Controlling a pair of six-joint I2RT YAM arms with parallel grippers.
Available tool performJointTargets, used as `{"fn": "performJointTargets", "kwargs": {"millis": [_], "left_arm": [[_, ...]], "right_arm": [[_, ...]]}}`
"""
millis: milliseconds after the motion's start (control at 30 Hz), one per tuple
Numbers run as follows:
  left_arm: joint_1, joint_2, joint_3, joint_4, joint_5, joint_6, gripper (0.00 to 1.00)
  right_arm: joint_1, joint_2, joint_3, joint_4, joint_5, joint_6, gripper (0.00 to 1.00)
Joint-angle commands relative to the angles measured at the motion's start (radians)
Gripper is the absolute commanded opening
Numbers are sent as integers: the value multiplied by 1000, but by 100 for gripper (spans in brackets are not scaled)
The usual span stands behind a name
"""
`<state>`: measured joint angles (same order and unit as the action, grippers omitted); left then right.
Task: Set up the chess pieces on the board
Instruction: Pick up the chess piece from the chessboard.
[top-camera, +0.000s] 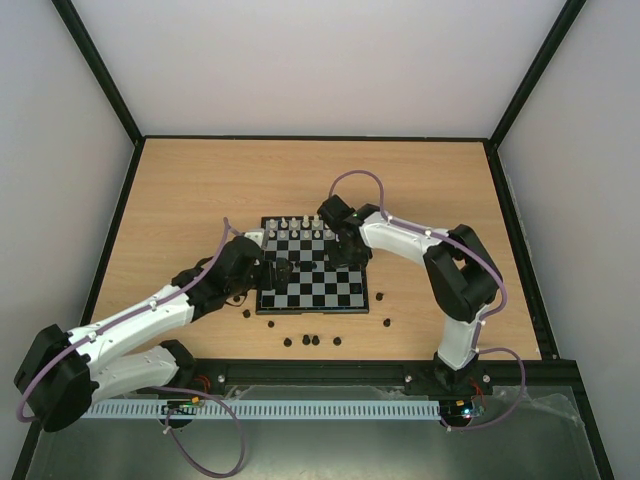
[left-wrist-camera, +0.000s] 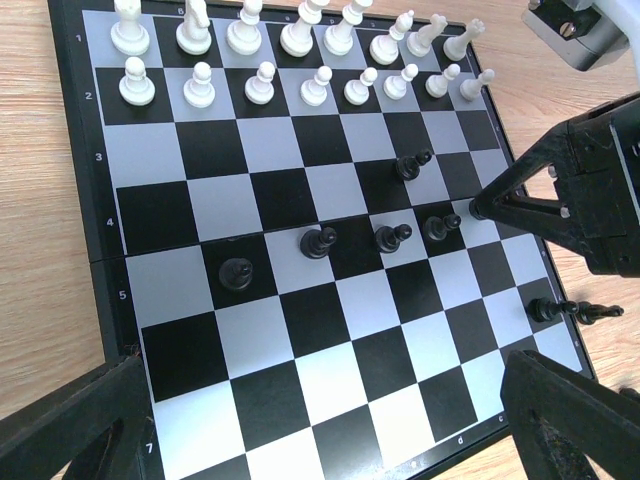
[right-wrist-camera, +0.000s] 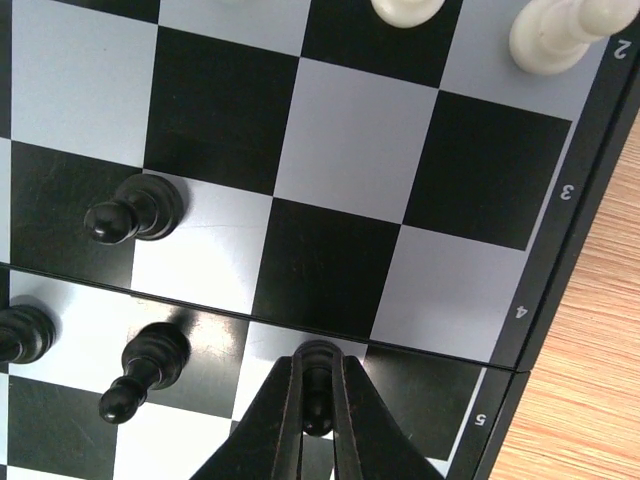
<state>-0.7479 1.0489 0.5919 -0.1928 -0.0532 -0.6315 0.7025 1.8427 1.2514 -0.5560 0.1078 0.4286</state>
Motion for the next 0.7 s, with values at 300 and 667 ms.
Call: {"fn": "performJointTargets", "kwargs": {"millis": [300,667], "left_arm": [[-4,-11,41,-28,-45,13,99],[-4,-19,40,-35,-60,6,99]], "right_arm": [[74,-104,-77,-68,42,34,2],[114,-145,-147,-59,37,64,2]]}}
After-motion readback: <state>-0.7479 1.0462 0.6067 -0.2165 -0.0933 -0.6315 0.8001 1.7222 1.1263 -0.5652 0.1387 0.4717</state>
